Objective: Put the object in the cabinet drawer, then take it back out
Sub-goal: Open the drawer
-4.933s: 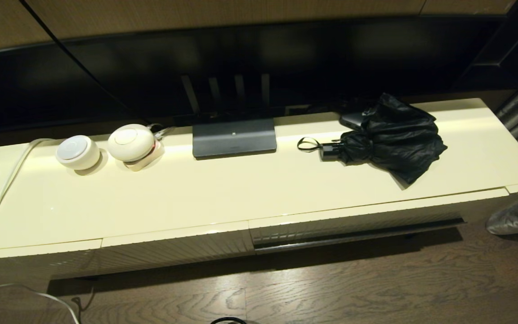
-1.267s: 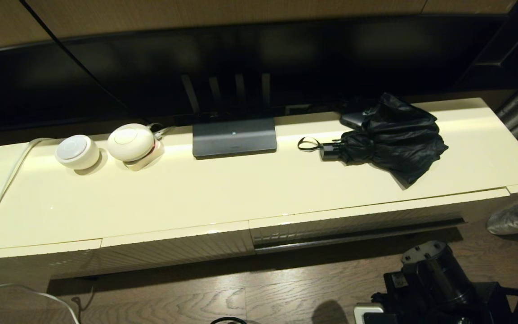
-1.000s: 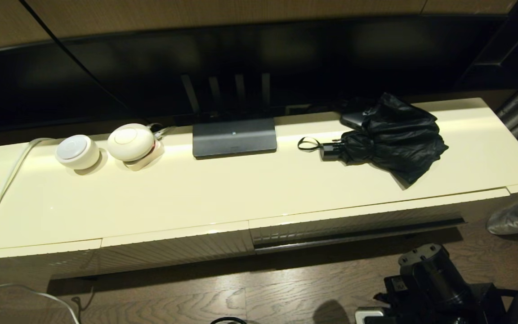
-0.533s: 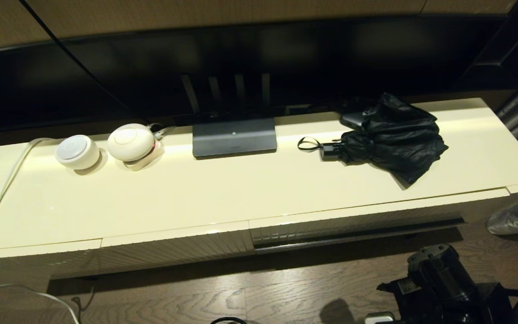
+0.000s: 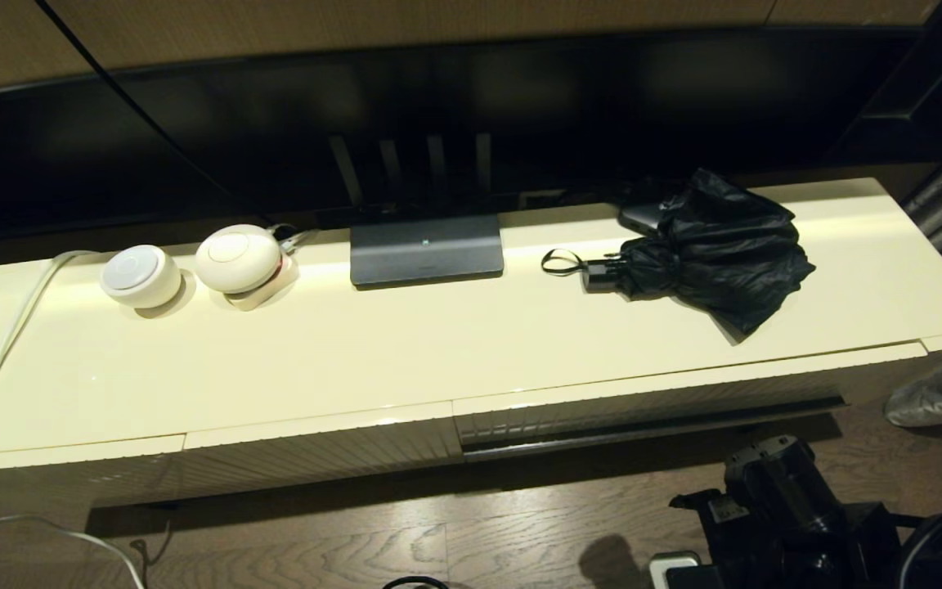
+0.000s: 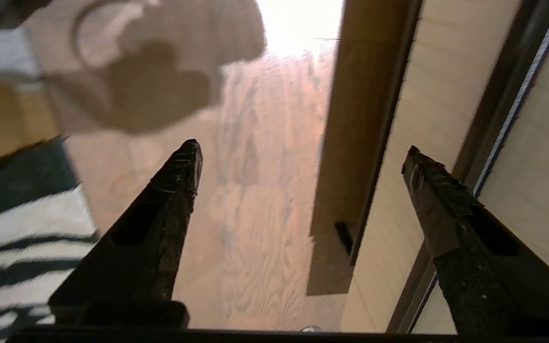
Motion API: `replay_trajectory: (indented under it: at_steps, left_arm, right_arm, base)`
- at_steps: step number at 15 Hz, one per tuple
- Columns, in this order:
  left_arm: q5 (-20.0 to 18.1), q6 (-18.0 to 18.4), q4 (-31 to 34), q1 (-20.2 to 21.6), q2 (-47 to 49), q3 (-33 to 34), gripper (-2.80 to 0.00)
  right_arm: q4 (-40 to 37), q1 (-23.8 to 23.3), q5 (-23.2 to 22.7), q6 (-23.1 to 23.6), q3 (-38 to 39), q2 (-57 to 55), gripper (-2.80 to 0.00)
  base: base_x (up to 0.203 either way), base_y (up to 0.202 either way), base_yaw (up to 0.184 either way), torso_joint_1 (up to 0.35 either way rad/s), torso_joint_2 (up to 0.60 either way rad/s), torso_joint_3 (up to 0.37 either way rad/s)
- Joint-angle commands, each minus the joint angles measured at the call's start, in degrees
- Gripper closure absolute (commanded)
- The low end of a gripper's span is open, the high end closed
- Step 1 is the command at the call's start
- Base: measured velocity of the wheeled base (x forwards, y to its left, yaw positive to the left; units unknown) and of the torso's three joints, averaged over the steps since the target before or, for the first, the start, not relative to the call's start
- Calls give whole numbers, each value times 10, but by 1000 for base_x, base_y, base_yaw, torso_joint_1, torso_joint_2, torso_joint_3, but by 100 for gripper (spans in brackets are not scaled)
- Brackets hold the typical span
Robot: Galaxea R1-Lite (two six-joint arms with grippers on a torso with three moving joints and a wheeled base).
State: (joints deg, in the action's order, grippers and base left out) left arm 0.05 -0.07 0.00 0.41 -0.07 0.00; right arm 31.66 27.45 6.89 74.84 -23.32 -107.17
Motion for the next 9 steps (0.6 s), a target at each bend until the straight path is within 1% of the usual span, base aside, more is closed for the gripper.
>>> replay_trajectory:
  at_steps: [1, 3, 9]
  left_arm:
    - [0, 0, -1, 0, 1, 2, 0]
    - [0, 0, -1, 0, 1, 2, 0]
    - [0, 0, -1, 0, 0, 2, 0]
  right_arm:
    - [56, -6, 1, 3, -5, -54, -280]
    - [78, -11, 0, 3, -14, -66, -280]
    - [78, -28, -5, 4, -56, -78, -280]
  base:
    - [0, 0, 0, 0, 0, 0]
    - [0, 0, 0, 0, 0, 0]
    - [0, 0, 0, 0, 0, 0]
